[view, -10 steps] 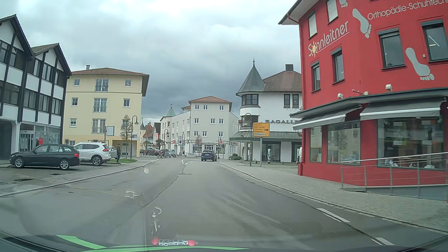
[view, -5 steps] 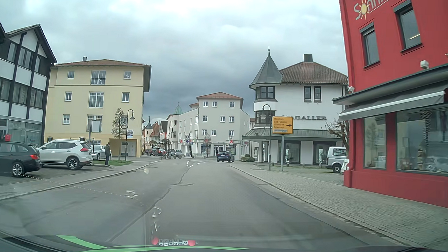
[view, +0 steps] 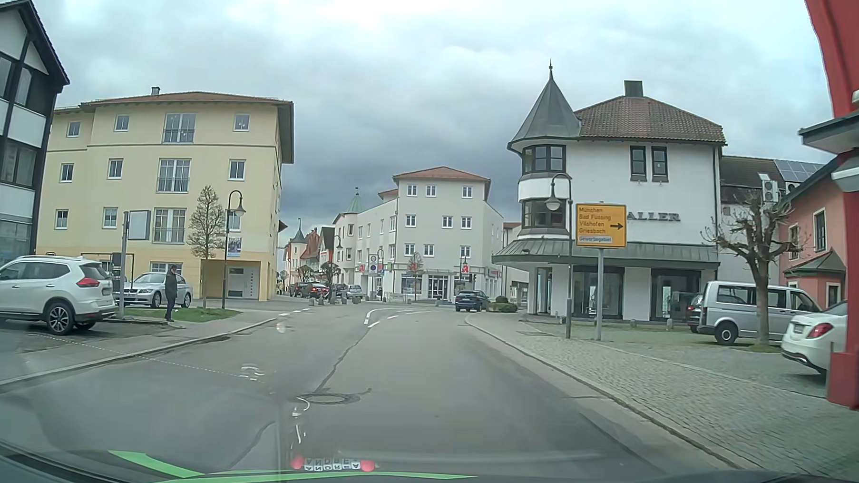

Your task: Follow the waypoints while adhering to traffic rules and regulations

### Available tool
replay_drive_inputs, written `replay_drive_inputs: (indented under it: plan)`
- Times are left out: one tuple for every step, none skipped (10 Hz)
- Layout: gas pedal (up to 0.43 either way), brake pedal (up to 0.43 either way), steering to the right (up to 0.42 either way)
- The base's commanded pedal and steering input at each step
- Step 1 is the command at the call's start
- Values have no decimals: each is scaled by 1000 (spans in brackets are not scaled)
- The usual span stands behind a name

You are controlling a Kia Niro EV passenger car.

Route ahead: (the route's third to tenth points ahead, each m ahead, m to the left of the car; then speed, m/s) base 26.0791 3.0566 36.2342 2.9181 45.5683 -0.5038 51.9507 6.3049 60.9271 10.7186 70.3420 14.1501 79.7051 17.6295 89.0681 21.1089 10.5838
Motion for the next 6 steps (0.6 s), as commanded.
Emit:
replay_drive_inputs:
  plan:
    - [0, 0, -27]
    - [0, 0, -27]
    - [0, 0, -27]
    - [0, 0, -27]
    - [0, 0, -26]
    - [0, 0, -25]
